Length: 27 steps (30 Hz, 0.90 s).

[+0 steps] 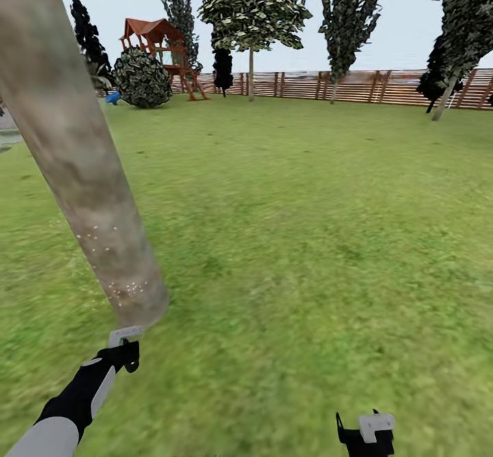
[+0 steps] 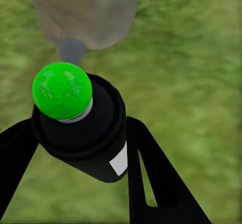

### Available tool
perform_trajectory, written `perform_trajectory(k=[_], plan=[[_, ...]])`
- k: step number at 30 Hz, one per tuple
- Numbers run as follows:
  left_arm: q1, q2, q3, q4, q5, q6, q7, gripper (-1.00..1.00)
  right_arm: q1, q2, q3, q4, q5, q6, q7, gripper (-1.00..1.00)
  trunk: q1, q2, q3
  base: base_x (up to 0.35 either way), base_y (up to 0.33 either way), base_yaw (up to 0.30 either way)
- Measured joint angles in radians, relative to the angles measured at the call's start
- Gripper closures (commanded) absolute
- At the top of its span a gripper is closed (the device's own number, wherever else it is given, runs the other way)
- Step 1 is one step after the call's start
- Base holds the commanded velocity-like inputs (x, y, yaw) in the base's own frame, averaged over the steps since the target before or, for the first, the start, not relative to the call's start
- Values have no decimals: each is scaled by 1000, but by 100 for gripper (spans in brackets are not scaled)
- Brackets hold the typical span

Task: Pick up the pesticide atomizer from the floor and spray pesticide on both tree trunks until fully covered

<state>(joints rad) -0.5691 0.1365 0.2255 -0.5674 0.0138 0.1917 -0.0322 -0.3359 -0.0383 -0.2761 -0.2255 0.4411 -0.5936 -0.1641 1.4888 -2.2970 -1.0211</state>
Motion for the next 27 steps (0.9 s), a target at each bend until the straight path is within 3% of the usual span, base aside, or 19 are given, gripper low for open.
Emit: perform_trajectory(k=[10, 23, 27], plan=[[0, 0, 0, -2, -1, 0, 0, 100, 0, 0, 0, 0, -1, 0, 0, -100, 0, 0, 0, 134, -261, 266], [0, 0, 0, -2, -3, 0, 1, 100, 0, 0, 0, 0, 0, 0, 0, -100, 0, 0, 0, 195, -231, 21], [0, 0, 1, -2, -3, 0, 1, 100, 0, 1, 0, 0, 0, 0, 0, -100, 0, 0, 0, 188, -231, 217]])
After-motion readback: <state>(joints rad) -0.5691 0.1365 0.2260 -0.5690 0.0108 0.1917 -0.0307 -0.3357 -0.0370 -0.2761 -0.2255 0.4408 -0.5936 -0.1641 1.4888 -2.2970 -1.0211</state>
